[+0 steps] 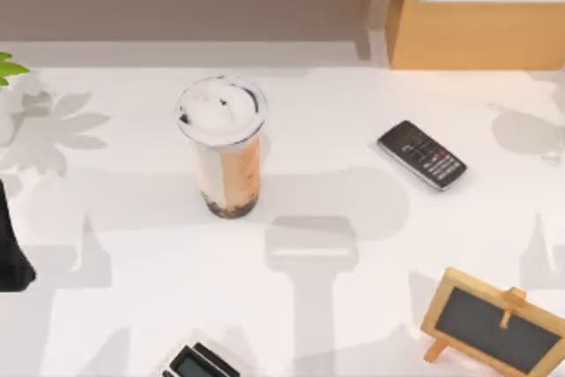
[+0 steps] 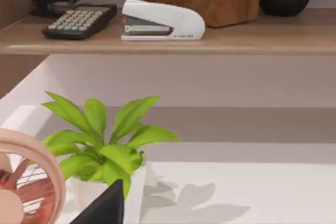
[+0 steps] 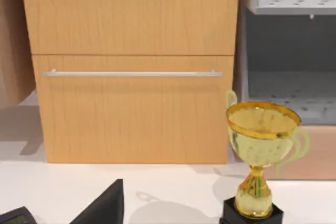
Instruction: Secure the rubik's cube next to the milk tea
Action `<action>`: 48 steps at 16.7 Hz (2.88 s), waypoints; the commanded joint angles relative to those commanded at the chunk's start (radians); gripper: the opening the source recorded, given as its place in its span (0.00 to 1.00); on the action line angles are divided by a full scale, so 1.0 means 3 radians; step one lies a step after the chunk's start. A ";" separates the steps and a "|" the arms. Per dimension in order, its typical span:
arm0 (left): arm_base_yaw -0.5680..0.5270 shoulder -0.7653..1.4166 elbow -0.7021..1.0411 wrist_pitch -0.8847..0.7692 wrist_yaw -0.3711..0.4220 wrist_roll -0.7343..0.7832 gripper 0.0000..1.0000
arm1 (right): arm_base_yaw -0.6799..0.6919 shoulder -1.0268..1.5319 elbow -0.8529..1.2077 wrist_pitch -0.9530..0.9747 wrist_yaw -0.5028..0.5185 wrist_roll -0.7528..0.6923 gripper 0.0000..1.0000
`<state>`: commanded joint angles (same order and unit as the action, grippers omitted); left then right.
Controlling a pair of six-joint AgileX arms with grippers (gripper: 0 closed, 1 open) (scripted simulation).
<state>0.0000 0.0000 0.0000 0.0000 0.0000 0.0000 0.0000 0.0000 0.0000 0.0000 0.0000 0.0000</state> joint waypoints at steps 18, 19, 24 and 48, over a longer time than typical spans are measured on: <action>-0.1220 0.3976 0.2277 0.1652 -0.1098 0.0058 1.00 | 0.0000 0.0000 0.0000 0.0000 0.0000 0.0000 1.00; -0.1316 0.4305 0.2465 0.1785 -0.1199 0.0059 1.00 | 0.0000 0.0000 0.0000 0.0000 0.0000 0.0000 1.00; -0.1756 0.5914 0.3328 0.2398 -0.1669 0.0049 1.00 | 0.0000 0.0000 0.0000 0.0000 0.0000 0.0000 1.00; -0.2089 0.7508 0.4809 0.2738 -0.1936 0.0054 1.00 | 0.0000 0.0000 0.0000 0.0000 0.0000 0.0000 1.00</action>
<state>-0.6266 2.2523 1.4428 0.8214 -0.5807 0.0161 0.0000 0.0000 0.0000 0.0000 0.0000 0.0000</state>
